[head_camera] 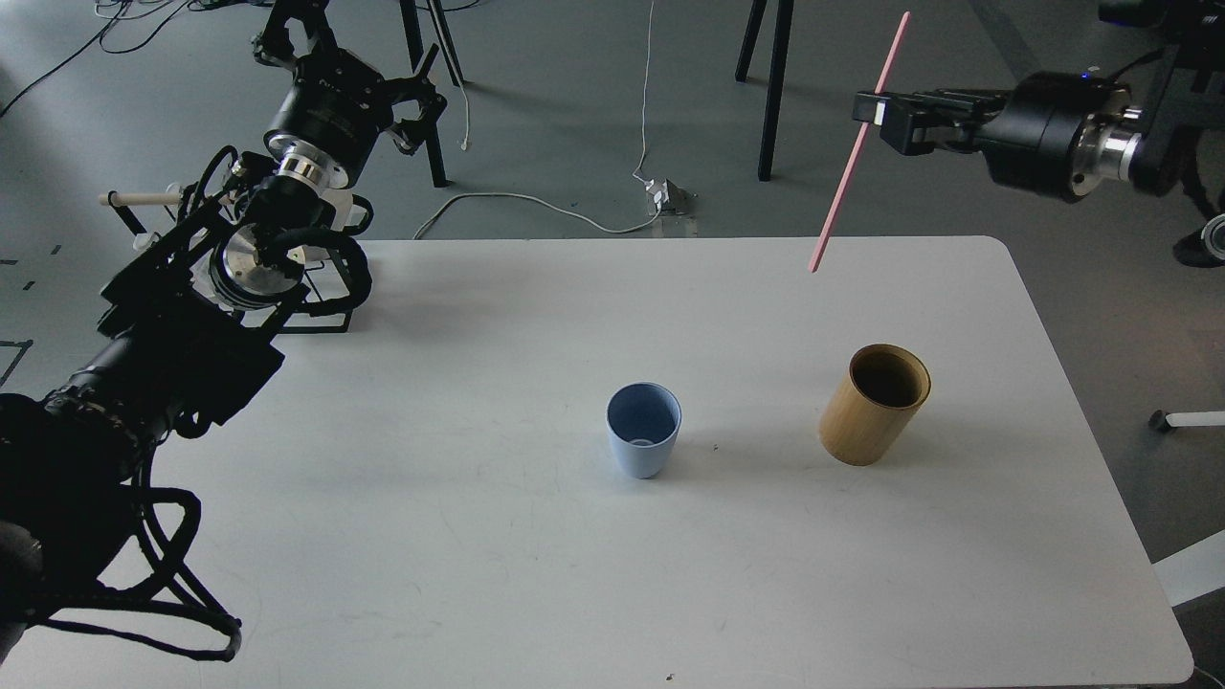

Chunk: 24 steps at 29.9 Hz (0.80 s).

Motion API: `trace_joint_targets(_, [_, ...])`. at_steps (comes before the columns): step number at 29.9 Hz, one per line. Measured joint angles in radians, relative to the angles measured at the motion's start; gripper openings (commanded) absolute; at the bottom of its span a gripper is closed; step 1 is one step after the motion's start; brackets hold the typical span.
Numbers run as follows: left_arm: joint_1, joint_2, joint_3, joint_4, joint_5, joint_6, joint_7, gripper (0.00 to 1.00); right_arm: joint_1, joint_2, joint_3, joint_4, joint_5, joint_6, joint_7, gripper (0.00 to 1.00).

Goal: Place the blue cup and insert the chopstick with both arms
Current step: 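Pull the straw up out of the tan cup with the right gripper, then move the straw over the blue cup and lower it inside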

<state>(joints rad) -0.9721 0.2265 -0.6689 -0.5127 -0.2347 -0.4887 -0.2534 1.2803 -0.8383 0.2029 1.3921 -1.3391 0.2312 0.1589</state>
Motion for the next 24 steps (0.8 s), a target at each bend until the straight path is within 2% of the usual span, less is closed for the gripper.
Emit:
trace_joint_targets(9, [-0.001,0.017,0.000,0.001,0.000,0.000,-0.001,1.00,-0.051,0.216,-0.038,-0.060,0.002,-0.010,0.000,0.01])
trace_joint_targets(24, [0.000,0.026,0.000,0.002,0.000,0.000,-0.003,1.00,-0.068,0.380,-0.136,-0.163,-0.007,-0.012,-0.002,0.02])
